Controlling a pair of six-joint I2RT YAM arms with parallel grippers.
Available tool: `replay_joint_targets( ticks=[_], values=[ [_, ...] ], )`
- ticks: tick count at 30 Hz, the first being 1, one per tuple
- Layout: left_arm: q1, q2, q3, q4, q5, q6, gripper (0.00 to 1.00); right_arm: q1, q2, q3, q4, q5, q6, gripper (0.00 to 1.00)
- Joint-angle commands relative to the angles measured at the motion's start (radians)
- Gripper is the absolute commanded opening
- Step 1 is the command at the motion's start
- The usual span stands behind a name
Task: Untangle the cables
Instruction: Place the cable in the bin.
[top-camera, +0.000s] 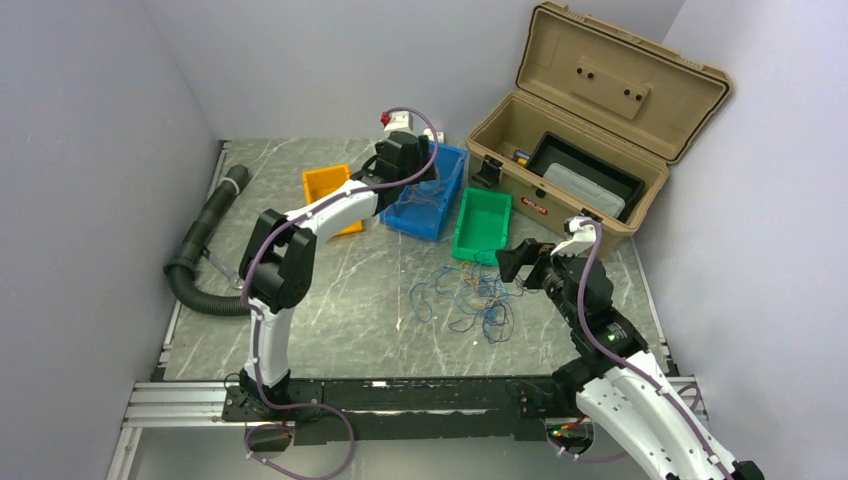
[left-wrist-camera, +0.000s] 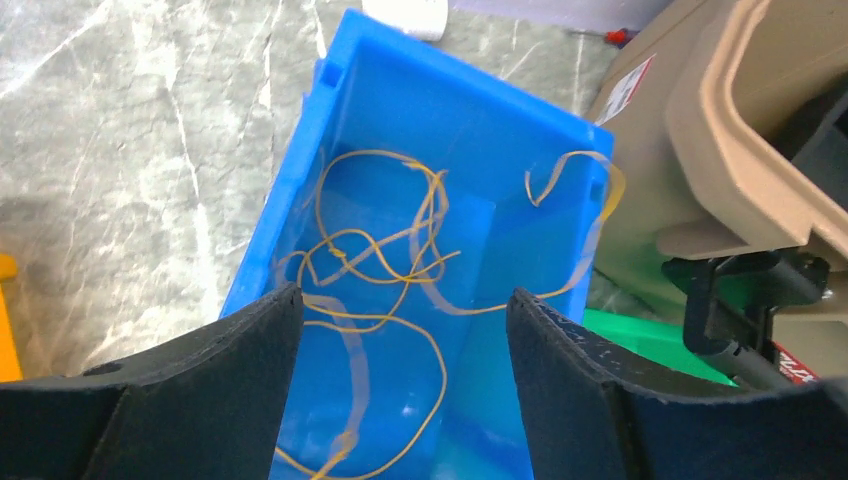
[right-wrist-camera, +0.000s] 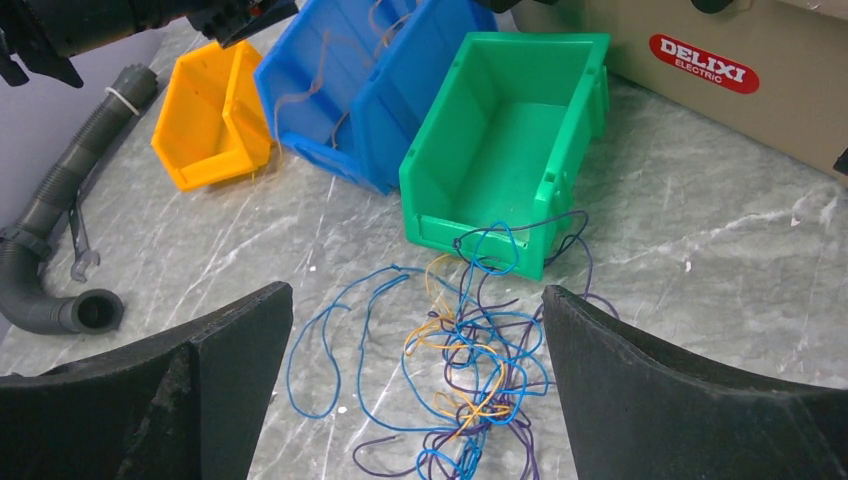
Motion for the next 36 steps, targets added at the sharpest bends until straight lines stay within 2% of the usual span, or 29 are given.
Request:
replay_joint_targets(
  ticks=[1, 4, 5, 13, 17, 21, 23, 26, 29, 36],
  values=[
    [-0.002, -0.052, 0.079, -0.107, -0.002, 0.061, 0.82, 0.000, 0.039, 0.056, -0.024, 0.011, -0.006, 0.97],
    [-0.004, -0.113, 0.076, -0.146, 0.031, 0.093, 0.98, 0.000, 0.135, 0.098, -0.103, 0.042, 0.010, 0.97],
    [-0.004, -0.134, 0.069, -0.160, 0.042, 0.100, 0.99, 0.000, 0.159, 0.105, -0.122, 0.052, 0.019, 0.97],
    [-0.022, -0.347, -0.051, -0.230, 0.161, 0.186, 0.99, 0.001, 0.214, 0.064, -0.134, 0.009, 0.083, 0.97],
    [-0.062, -0.451, -0.180, -0.233, 0.248, 0.222, 0.99, 0.000, 0.252, 0.054, -0.164, 0.012, 0.110, 0.96],
    [-0.072, -0.532, -0.346, -0.199, 0.221, 0.229, 0.99, 0.000, 0.283, 0.050, -0.189, -0.003, 0.123, 0.96],
    [-0.064, -0.534, -0.391, -0.190, 0.196, 0.247, 0.98, 0.000, 0.278, 0.038, -0.185, -0.017, 0.131, 0.95],
    [-0.053, -0.487, -0.373, -0.238, 0.174, 0.260, 0.91, 0.001, 0.257, 0.026, -0.177, -0.031, 0.140, 0.95],
    [-0.039, -0.435, -0.376, -0.269, 0.164, 0.247, 0.88, 0.000, 0.245, 0.029, -0.190, -0.027, 0.144, 0.95],
    [0.038, -0.357, -0.512, -0.119, 0.284, 0.241, 0.80, 0.000, 0.217, 0.033, -0.213, -0.014, 0.139, 0.95]
  ],
)
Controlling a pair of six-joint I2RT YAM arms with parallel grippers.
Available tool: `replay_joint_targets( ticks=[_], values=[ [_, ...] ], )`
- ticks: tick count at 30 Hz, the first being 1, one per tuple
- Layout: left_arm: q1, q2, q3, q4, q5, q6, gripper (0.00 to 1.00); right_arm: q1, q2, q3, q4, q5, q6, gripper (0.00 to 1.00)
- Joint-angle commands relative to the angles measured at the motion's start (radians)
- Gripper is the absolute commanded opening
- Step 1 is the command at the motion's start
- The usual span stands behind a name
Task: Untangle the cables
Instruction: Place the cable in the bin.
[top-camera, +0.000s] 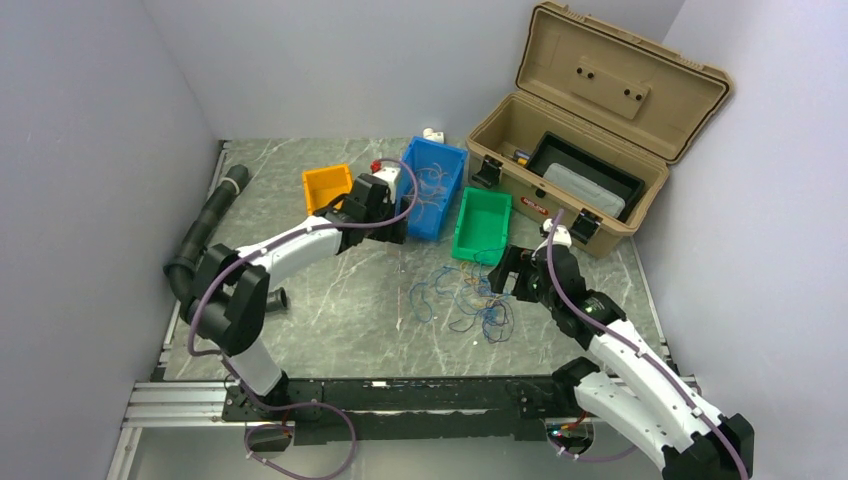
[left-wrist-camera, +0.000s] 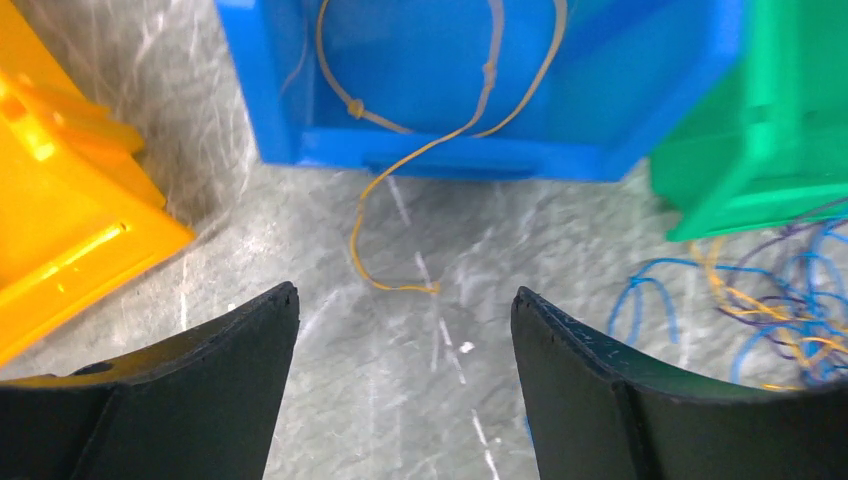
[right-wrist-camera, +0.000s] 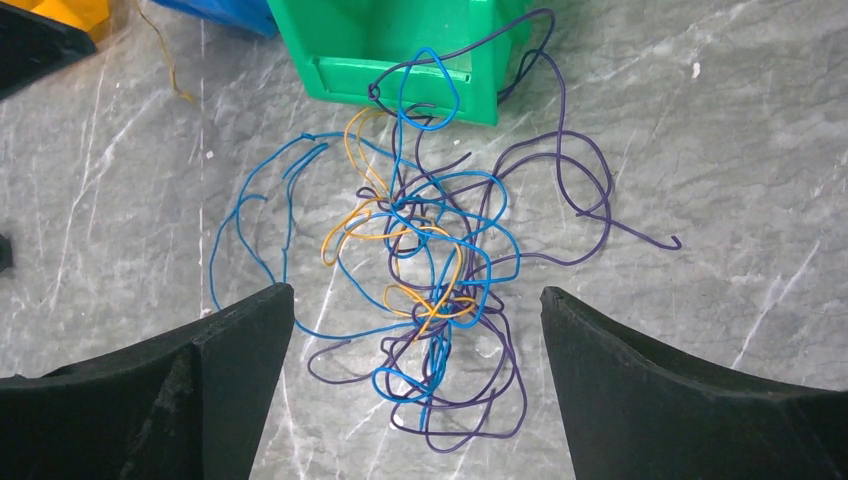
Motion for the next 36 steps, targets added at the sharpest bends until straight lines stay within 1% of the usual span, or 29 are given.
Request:
replay_joint_targets(
  ticks=[1, 7, 9, 16, 17, 18, 19, 23, 25, 26, 27, 32, 36],
  values=[
    [0.040, 0.057, -0.043, 0.104, 0.059, 0.018, 0.79, 0.000, -0.029, 0.004, -0.019, 0.005, 0.007, 0.95],
    [0.042, 0.153, -0.024, 0.116, 0.072, 0.060, 0.76, 0.001, -0.026, 0.003, -0.010, 0.000, 0.005, 0.95],
    [0.044, 0.182, -0.018, 0.116, 0.035, 0.056, 0.75, 0.000, -0.019, 0.002, -0.004, -0.005, 0.005, 0.95],
    [0.055, 0.244, 0.002, 0.139, 0.047, 0.036, 0.70, 0.000, 0.005, 0.007, 0.017, -0.020, 0.005, 0.95],
    [0.057, 0.254, 0.009, 0.138, 0.049, 0.036, 0.68, 0.000, 0.009, 0.010, 0.016, -0.020, 0.004, 0.95],
    [0.057, 0.262, 0.015, 0.137, 0.052, 0.038, 0.63, -0.001, 0.012, 0.012, 0.016, -0.019, 0.004, 0.95],
    [0.057, 0.267, 0.022, 0.134, 0.055, 0.037, 0.56, 0.000, 0.012, 0.014, 0.015, -0.017, 0.002, 0.95],
    [0.057, 0.265, 0.019, 0.138, 0.055, 0.037, 0.34, 0.000, 0.008, 0.012, 0.015, -0.014, 0.002, 0.95],
    [0.058, 0.254, 0.011, 0.148, 0.052, 0.046, 0.18, 0.000, 0.007, 0.010, 0.020, -0.016, 0.005, 0.95],
    [0.057, 0.249, 0.014, 0.147, 0.049, 0.054, 0.04, 0.000, 0.008, 0.010, 0.021, -0.017, 0.005, 0.95],
    [0.057, 0.245, 0.018, 0.136, 0.041, 0.059, 0.00, 0.000, 0.009, 0.010, 0.022, -0.018, 0.005, 0.95],
    [0.036, 0.187, 0.036, 0.063, -0.031, 0.086, 0.00, 0.000, 0.018, 0.013, 0.026, -0.021, 0.002, 0.95],
    [0.021, 0.159, 0.108, -0.043, -0.082, 0.101, 0.00, 0.000, 0.028, 0.019, 0.035, -0.029, 0.004, 0.95]
  ],
)
